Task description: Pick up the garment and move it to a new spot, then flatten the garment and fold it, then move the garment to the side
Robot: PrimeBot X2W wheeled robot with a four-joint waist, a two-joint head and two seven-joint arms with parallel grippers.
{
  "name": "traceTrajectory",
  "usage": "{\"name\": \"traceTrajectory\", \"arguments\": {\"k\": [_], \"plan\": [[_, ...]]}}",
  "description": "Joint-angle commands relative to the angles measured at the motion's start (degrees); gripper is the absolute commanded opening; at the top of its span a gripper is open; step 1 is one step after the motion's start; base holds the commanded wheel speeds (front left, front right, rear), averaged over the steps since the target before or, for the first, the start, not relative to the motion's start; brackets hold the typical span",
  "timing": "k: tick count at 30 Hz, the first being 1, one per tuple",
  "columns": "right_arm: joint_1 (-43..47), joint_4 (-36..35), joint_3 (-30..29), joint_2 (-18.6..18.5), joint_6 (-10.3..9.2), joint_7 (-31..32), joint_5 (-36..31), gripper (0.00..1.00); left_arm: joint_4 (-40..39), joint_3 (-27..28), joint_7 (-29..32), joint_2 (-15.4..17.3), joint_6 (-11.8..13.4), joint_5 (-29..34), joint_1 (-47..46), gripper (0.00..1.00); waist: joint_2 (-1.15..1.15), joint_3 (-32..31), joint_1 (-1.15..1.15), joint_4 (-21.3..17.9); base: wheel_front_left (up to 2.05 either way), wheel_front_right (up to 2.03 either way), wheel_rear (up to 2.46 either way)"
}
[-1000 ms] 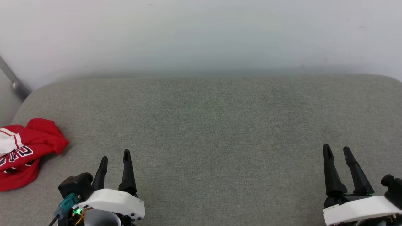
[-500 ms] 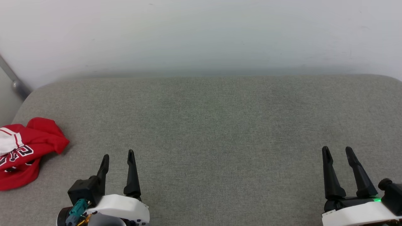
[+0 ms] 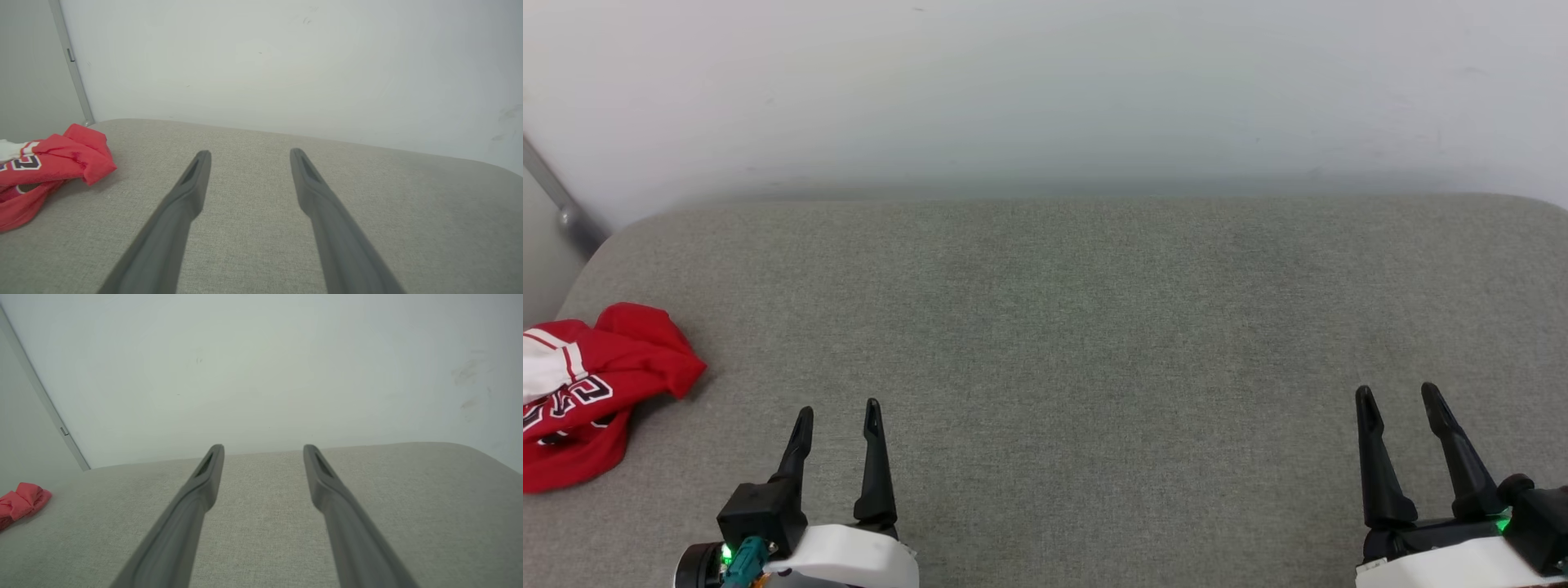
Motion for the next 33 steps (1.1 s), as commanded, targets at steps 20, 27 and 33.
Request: {"name": "traceTrajectory", "arguments": {"k": [20, 27, 33], "plan": [[2.32, -1.18, -0.29, 0.14, -0.02, -2.69, -3.74, 1.0, 1.6, 4.33, -2.71, -3.89, -5.34, 9.43, 2.37, 1.0, 0.0, 0.17, 0.0, 0.28, 0.0, 0.0, 0.0], [3.3, -0.89, -0.26, 0.15, -0.02, -3.46, -3.47, 1.0, 1.74, 5.53, -3.43, -5.11, -6.71, 12.45, 3.07, 1.0, 0.0, 0.03, 0.0, 0.43, 0.0, 0.0, 0.0], [3.72, -0.66, -0.21, 0.15, -0.02, -4.04, -4.4, 1.0, 1.6, 6.09, -4.05, -5.61, -7.18, 15.08, 3.44, 1.0, 0.0, -0.11, 0.0, 0.56, 0.0, 0.0, 0.0]]}}
